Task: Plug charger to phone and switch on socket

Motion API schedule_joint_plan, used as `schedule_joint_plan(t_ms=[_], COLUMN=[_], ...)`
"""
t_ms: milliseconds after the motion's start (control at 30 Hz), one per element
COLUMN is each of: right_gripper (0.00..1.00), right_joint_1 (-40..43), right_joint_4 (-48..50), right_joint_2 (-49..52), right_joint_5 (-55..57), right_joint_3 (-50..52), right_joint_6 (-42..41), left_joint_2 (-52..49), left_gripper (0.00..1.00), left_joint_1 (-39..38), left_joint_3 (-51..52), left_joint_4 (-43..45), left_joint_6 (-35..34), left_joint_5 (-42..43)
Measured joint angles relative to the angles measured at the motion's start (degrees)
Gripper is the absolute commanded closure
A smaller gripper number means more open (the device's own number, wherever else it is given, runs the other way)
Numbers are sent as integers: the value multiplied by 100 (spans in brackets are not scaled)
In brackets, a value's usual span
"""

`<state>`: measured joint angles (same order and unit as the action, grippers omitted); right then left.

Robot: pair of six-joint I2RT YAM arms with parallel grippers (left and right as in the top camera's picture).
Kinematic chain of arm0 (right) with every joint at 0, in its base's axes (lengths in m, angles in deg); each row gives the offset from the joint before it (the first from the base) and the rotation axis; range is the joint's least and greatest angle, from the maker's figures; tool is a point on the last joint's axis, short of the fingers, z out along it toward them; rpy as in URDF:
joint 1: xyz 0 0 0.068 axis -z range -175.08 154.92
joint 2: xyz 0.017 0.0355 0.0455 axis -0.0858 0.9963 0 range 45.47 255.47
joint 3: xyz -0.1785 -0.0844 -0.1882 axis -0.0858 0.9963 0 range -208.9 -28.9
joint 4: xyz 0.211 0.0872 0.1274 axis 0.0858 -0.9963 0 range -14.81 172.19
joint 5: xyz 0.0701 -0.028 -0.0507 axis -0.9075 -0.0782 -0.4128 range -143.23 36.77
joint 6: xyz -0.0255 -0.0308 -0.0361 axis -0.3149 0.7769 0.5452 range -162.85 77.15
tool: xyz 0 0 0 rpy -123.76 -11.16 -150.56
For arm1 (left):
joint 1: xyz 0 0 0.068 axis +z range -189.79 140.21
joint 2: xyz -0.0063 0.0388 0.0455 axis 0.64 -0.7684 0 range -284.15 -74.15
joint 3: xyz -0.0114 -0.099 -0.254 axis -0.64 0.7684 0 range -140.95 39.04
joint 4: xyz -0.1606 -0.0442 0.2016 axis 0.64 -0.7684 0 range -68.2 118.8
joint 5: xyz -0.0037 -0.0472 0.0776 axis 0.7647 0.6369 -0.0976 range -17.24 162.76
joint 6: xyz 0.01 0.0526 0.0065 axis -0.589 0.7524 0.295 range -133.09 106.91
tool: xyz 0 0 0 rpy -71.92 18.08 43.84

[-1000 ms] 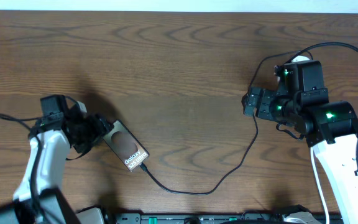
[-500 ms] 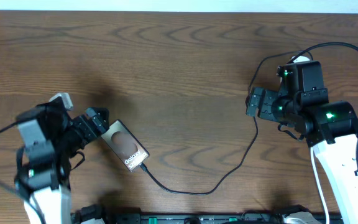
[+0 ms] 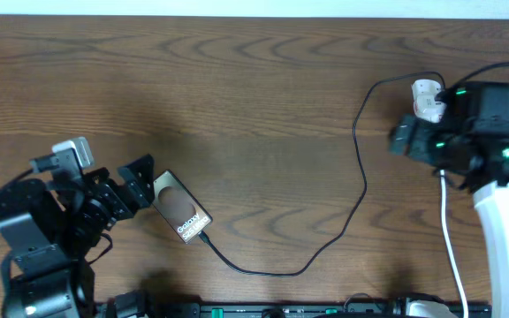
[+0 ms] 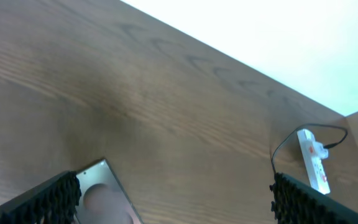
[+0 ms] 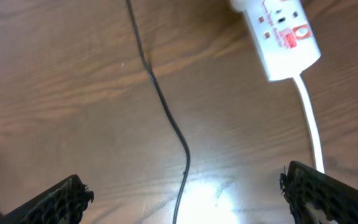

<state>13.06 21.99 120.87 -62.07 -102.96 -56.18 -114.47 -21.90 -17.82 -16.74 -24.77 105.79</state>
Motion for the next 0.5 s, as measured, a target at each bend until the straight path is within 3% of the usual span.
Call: schedule_joint_plan(t_ms=[267,500], right_gripper=[1,1], right_joint_1=[1810,2052], right_joint_4=[-476,-476], right_joint_2=[1421,2459], right_joint_5=[-1502,-1801], right_joint_3=[-1373,-2295], right_joint_6=[1373,2258], left_joint_2=[-702,-1425], left_gripper=[4,3], left_joint_1=[0,-4], left_joint_3=[-1086,-1335], left_joint_4=[-444,-321], left_joint_6=[-66,-614], left_joint_5=[-463,-1097])
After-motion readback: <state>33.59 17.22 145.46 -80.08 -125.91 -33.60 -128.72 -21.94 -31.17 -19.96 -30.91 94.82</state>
